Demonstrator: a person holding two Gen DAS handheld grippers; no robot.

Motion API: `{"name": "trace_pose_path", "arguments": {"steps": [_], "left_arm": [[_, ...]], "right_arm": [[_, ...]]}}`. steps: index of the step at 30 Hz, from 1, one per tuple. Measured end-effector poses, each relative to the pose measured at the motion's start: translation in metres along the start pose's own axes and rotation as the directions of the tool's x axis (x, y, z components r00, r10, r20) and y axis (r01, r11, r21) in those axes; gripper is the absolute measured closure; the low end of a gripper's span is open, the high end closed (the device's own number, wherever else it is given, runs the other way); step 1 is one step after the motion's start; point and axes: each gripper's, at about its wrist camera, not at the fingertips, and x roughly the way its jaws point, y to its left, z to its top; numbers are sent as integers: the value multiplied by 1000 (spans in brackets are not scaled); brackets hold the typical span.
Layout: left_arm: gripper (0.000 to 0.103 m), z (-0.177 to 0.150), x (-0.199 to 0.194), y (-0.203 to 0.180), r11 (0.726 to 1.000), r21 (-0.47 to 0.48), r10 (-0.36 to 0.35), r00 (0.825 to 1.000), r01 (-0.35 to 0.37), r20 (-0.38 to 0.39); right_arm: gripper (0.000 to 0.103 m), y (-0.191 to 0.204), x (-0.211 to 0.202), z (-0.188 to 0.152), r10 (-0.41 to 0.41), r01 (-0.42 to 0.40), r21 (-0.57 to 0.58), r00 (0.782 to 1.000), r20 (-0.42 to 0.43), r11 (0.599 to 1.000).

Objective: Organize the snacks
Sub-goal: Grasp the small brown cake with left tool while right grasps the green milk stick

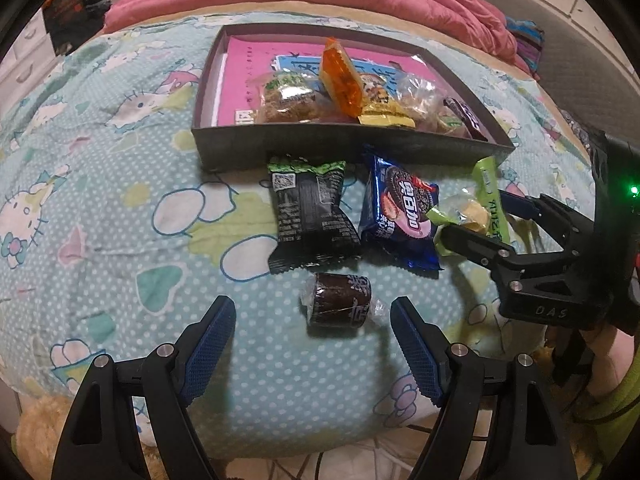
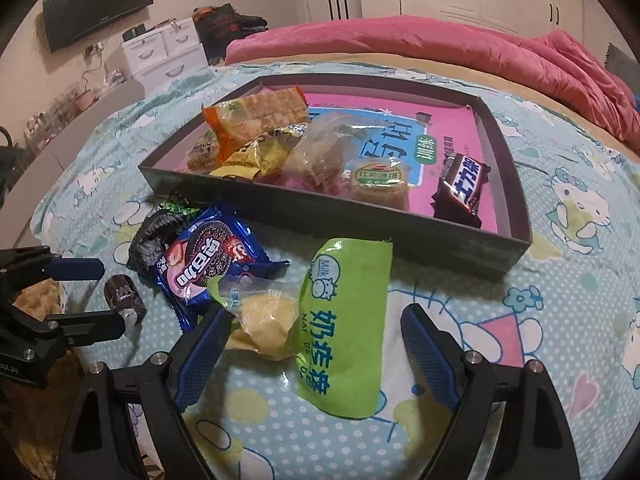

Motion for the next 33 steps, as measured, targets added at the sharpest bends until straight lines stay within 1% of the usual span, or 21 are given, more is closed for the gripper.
{"name": "trace_pose_path", "arguments": {"steps": [1,2,3,4,5,8,11,13,15,18,21,22,25,26,27,33], "left_arm": [[22,0,0,-1,1000,1,2,1000,-2,3],[25,0,1,-1,1000,5,1,1000,-1,5],[27,1,1,-3,1000,9,-3,1000,3,9],[31,1,0,-3,1000,11,-8,1000,8,12],[34,1,1,-4,1000,12,-15,1000,15,14],[36,1,3,-7,1000,17,-15,1000,15,13],[38,4,4,-9,1000,12,-16,1000,16,20],[38,5,4,-8,1000,6,-20,1000,20,24],[38,6,5,-7,1000,-5,-26,999,27,25],[40,7,7,-6,1000,-12,-29,999,29,29],[50,8,8,-5,999,-15,-34,999,35,36],[55,9,9,-5,999,-17,-36,999,37,35],[63,9,11,-5,999,-18,-30,999,30,29],[64,10,11,-5,999,-17,-29,999,29,29],[65,10,11,-5,999,-19,-27,999,28,30],[66,8,-1,0,998,-44,-37,998,38,41]], "right_arm": [[19,2,1,0,-6,6,-11,1000,-5,1000],[20,4,2,0,-10,10,-22,1000,-6,1000],[24,6,2,0,-13,13,-32,1000,-6,999],[26,8,3,0,-14,14,-41,1000,-8,999],[26,9,3,-1,-19,18,-48,1000,-10,999],[31,11,5,-1,-34,33,-70,999,-16,997],[38,8,3,-1,-36,34,-67,999,-16,997],[51,2,1,0,-37,36,-50,999,-16,998],[58,-7,-3,1,-24,24,-16,1000,-11,1000],[64,-23,-6,2,20,-19,65,1000,-2,998],[65,-33,-9,2,40,-41,115,999,11,993],[65,-35,-10,3,40,-41,120,999,16,992],[66,-36,-13,4,46,-49,123,999,28,991],[67,-36,-15,4,48,-52,122,998,34,991],[70,-35,-15,6,52,-56,121,998,39,991],[70,-37,-21,9,63,-71,124,996,67,990]]}}
